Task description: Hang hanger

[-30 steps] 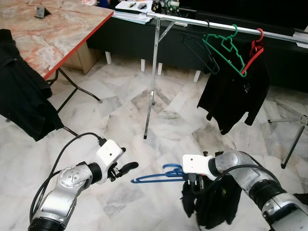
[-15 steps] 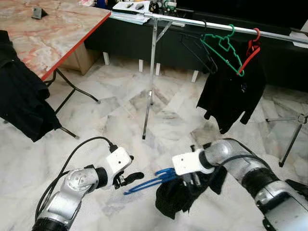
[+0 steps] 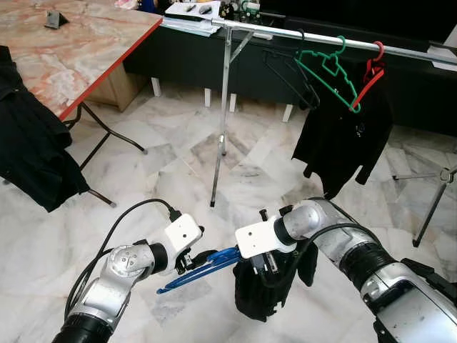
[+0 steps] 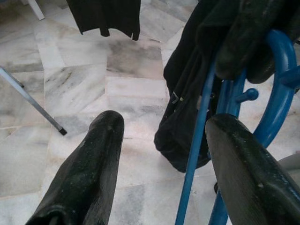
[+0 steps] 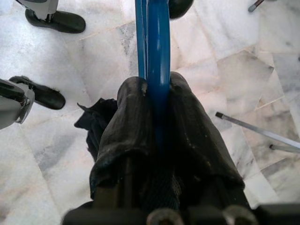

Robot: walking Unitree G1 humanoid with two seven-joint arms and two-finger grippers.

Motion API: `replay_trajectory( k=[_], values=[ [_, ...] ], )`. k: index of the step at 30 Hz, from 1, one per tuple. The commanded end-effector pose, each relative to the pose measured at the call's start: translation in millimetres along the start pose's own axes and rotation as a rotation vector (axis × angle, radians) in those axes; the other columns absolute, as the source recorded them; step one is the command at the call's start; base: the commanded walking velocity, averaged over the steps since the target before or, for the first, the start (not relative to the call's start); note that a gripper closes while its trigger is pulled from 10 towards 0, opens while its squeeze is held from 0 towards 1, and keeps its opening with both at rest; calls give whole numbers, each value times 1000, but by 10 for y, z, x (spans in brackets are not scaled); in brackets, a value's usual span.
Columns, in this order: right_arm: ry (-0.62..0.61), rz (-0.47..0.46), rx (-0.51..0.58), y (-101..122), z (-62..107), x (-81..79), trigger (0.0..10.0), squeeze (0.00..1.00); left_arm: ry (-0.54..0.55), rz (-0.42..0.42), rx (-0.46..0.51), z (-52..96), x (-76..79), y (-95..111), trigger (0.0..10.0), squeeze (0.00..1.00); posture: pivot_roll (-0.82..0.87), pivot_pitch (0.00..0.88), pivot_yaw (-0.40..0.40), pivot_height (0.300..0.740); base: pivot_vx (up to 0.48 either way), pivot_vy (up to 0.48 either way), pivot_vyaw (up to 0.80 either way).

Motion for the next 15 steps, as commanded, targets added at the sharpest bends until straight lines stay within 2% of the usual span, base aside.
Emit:
replay_trajectory(
  k=[1,4,10,15],
  values=[
    [-20,53,35,182,65,86,10000,0,-34,-4,8,-34,59,13,10000,0,2,197,-88,740,0,0,0],
    [-22,65,32,205,52,91,10000,0,-37,1,9,-28,62,10,10000,0,4,199,-91,740,0,0,0],
    [-25,59,-9,83,47,77,10000,0,106,-100,-108,117,-257,-197,10000,0,11,201,-90,740,0,0,0],
    [-30,43,-25,2,69,75,10000,0,112,-64,-87,175,-295,-185,10000,0,6,201,-86,740,0,0,0]
  ],
)
Point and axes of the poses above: a point about 5 cm out from each wrist's last joint towards the gripper, its own z axis pointing back from the gripper into the wrist, its own y axis along the axis of the wrist's last joint, x = y × z, the point moved 5 cm from there along -z, pointing out of the wrist towards the gripper, and after that the axes turned 15 degrees about -z, right-handed, at the moved point
